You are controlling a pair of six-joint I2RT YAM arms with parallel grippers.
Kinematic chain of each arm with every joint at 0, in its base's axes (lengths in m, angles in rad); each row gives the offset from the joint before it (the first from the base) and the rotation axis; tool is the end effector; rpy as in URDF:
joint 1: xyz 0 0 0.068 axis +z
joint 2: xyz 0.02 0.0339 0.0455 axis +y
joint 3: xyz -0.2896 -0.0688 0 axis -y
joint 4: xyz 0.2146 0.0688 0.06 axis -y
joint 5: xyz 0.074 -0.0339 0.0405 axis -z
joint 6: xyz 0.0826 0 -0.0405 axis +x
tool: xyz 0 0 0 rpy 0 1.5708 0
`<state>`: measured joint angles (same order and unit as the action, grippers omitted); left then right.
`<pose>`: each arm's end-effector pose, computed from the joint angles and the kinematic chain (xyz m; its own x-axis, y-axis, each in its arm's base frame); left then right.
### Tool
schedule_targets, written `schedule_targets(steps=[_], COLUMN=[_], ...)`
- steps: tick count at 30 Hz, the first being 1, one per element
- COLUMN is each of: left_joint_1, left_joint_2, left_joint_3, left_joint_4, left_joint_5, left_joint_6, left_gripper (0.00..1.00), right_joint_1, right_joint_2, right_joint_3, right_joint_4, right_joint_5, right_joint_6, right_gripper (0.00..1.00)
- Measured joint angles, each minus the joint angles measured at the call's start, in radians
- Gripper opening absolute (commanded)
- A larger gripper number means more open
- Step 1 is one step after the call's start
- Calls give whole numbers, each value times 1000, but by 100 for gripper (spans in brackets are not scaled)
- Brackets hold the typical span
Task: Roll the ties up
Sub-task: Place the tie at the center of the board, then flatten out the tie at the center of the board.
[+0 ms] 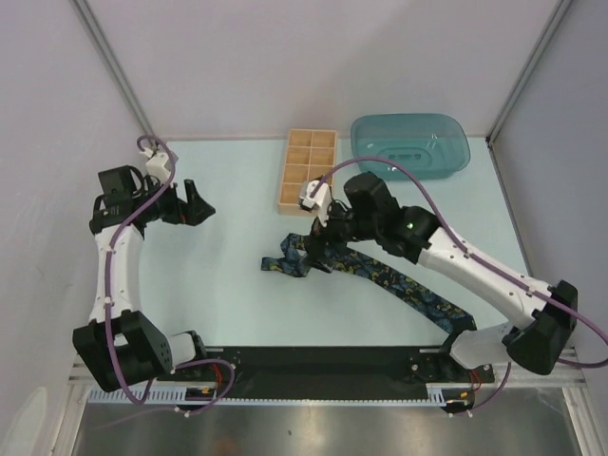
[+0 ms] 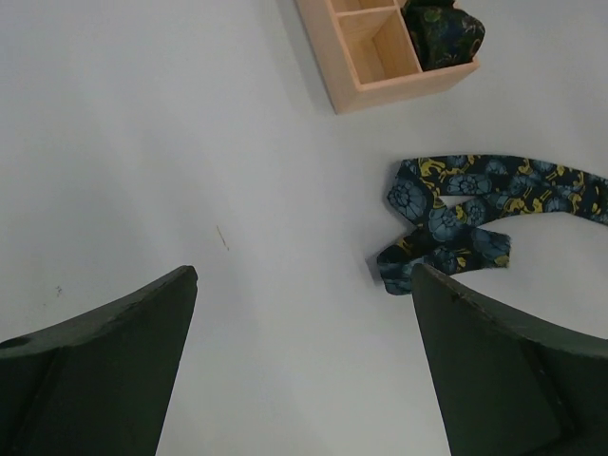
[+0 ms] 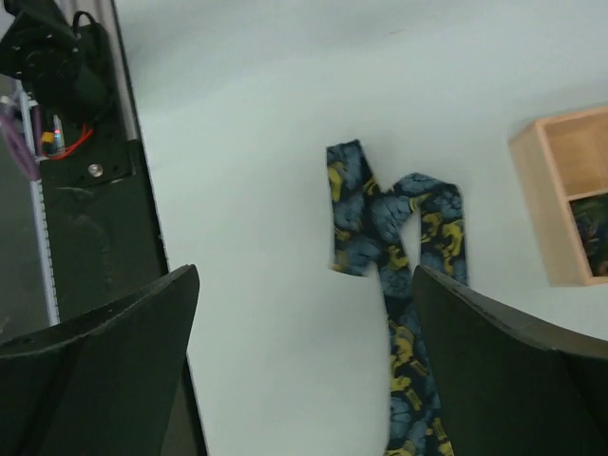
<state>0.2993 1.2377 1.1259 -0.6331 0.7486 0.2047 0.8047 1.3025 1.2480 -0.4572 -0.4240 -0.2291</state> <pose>0.2499 0.0183 0.3317 -0.5810 -0.0234 -0.8136 0.3883 0.8705 -0.3023 0.1772 0.2332 0.3679 -0.1250 -0.4285 -0.8949 -0.9590 0.2835 -0.0018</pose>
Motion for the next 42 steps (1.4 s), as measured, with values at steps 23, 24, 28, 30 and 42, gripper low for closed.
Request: schedule_targets(steps=[23, 24, 28, 30, 42], left_joint_1=[-564, -582, -657, -713, -909], left_joint_2=[138, 151, 157, 148, 150], left_joint_3=[-154, -156, -203, -254, -386], left_joint_4=[-190, -178, -75, 10, 389], left_joint_5=[47, 38, -2, -38, -234], left_joint_6=[797, 804, 796, 774, 702], left_gripper=[100, 99, 99, 98, 73], right_joint_1=[-656, -652, -602, -568, -500], right_joint_2=[-106, -82, -2, 35, 171], right_joint_3=[-344, -368, -441, -460, -498], right_joint_4=[-659, -654, -605, -574, -429], right_joint_5=[144, 158, 237, 277, 453], right_joint_6=[-478, -480, -470, -459, -408], right_gripper=[88, 88, 85, 81, 48])
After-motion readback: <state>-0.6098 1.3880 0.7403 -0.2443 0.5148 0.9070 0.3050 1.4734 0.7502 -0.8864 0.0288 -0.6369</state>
